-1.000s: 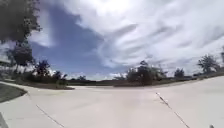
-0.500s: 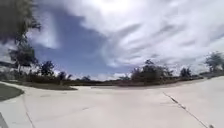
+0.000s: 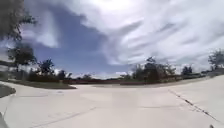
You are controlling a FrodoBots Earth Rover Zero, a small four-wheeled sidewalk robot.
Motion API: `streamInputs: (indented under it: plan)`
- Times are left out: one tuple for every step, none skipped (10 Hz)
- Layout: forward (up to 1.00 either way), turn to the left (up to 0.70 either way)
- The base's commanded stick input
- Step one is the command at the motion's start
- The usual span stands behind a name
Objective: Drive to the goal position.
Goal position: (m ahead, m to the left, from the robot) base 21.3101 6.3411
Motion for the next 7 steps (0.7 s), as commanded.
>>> streamInputs:
  plan:
    - [0.85,0.16]
    - [0.85,0.0]
    - [0.85,0.0]
    - [0.85,0.0]
    - [0.85,0.24]
    - [0.85,0.34]
    - [0.85,0.34]
